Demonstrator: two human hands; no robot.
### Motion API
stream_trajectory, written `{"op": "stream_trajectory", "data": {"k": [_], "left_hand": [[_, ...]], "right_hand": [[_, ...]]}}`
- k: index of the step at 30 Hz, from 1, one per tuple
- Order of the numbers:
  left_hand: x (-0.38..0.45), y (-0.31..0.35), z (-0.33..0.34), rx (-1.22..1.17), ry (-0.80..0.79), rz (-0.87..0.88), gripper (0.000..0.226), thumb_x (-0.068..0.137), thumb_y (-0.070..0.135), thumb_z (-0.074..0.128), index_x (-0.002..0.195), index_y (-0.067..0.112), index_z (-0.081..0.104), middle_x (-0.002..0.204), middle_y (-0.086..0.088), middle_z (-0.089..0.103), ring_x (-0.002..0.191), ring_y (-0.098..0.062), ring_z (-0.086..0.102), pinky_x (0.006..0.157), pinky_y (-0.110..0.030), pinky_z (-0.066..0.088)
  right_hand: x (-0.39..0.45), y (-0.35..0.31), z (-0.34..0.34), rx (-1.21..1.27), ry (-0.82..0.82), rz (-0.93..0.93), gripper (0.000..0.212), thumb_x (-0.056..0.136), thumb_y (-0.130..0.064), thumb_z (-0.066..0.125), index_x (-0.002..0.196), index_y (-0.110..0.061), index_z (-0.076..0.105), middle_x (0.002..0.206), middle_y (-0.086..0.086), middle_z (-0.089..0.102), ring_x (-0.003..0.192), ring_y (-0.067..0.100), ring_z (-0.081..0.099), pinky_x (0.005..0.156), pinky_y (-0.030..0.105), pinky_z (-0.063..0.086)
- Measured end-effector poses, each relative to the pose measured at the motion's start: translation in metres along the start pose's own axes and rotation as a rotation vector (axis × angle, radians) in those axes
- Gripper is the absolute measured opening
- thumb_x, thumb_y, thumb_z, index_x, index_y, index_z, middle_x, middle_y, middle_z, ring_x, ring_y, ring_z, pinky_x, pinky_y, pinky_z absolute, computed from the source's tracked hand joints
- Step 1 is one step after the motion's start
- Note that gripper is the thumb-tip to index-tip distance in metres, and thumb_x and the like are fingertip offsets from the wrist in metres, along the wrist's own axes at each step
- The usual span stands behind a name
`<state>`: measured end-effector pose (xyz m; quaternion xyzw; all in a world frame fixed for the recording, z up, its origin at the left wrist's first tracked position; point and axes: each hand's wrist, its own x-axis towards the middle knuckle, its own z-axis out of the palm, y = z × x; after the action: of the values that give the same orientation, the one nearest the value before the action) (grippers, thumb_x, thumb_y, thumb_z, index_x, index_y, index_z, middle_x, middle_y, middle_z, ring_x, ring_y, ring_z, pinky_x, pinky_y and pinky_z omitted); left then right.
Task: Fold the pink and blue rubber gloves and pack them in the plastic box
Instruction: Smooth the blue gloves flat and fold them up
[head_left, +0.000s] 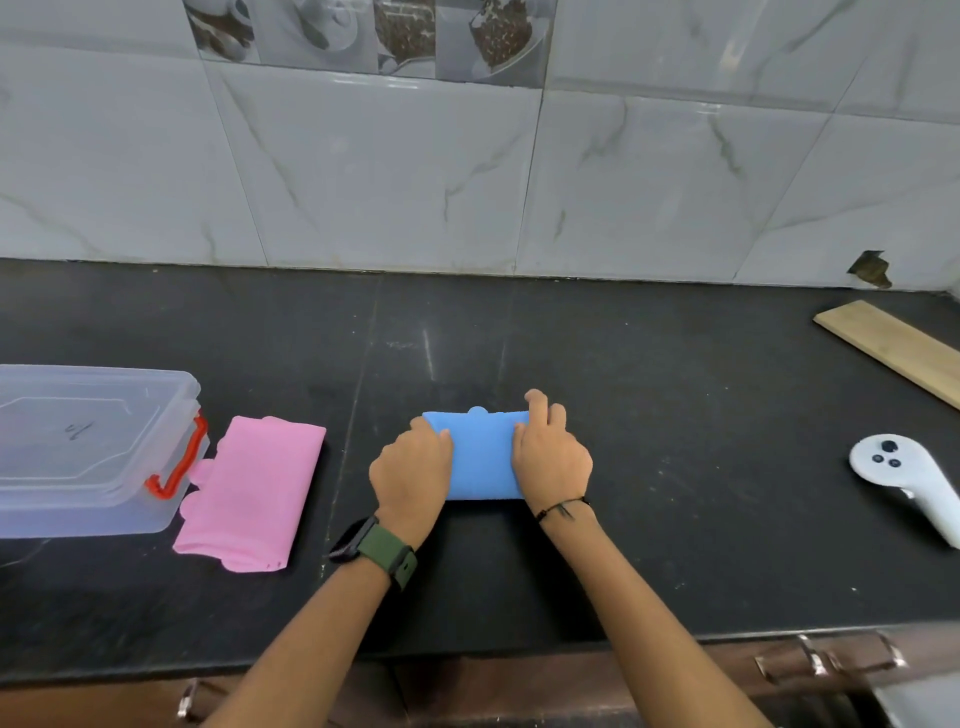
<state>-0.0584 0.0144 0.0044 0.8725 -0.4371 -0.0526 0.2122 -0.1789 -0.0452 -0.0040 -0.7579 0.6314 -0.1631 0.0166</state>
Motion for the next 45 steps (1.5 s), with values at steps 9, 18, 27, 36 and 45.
{"op": "stream_trajectory", "data": {"k": [9,18,27,36,45], "left_hand": [[-0.002,0.008,0.012,0.254,0.194,0.147,0.037,0.045,0.023,0.089,0.08,0.02,0.077,0.05,0.001,0.058,0.037,-0.013,0.051,0.027,-0.012,0.029],[0.0,0.007,0.023,0.343,0.208,0.189,0.026,0.047,0.017,0.084,0.071,0.017,0.073,0.05,0.002,0.054,0.034,-0.01,0.046,0.028,-0.012,0.027],[0.002,0.002,0.006,0.042,-0.202,0.017,0.051,0.097,0.047,0.031,0.14,0.022,0.03,0.12,-0.018,0.052,0.101,-0.037,0.058,0.076,-0.038,0.045],[-0.006,-0.019,-0.018,-0.74,-0.509,-0.282,0.049,0.091,0.021,0.051,0.135,0.017,0.028,0.103,-0.003,0.048,0.085,-0.02,0.055,0.067,-0.031,0.05],[-0.049,-0.036,-0.029,-0.971,-0.189,-0.347,0.035,0.09,0.007,0.049,0.117,0.016,0.031,0.109,-0.004,0.049,0.09,-0.018,0.054,0.066,-0.031,0.049]], "right_hand": [[0.003,0.006,0.012,-0.008,-0.139,0.002,0.038,0.092,-0.015,0.035,0.126,-0.03,0.044,0.109,0.006,0.048,0.089,0.022,0.047,0.049,0.025,0.03],[0.003,0.004,0.018,-0.008,-0.139,0.004,0.032,0.092,-0.017,0.036,0.121,-0.024,0.048,0.11,0.008,0.048,0.083,0.023,0.045,0.043,0.021,0.016],[-0.008,0.008,-0.003,0.192,-0.391,0.137,0.067,0.089,-0.064,0.028,0.147,-0.035,0.012,0.138,0.009,0.037,0.111,0.037,0.048,0.078,0.037,0.038],[0.011,-0.001,-0.015,0.749,-0.709,0.196,0.039,0.075,-0.037,0.064,0.104,-0.017,0.047,0.09,0.005,0.055,0.062,0.021,0.055,0.037,0.021,0.04],[0.031,-0.026,-0.018,0.772,-1.023,-0.108,0.024,0.078,-0.02,0.071,0.097,-0.02,0.055,0.095,0.007,0.063,0.075,0.024,0.064,0.044,0.027,0.052]]}}
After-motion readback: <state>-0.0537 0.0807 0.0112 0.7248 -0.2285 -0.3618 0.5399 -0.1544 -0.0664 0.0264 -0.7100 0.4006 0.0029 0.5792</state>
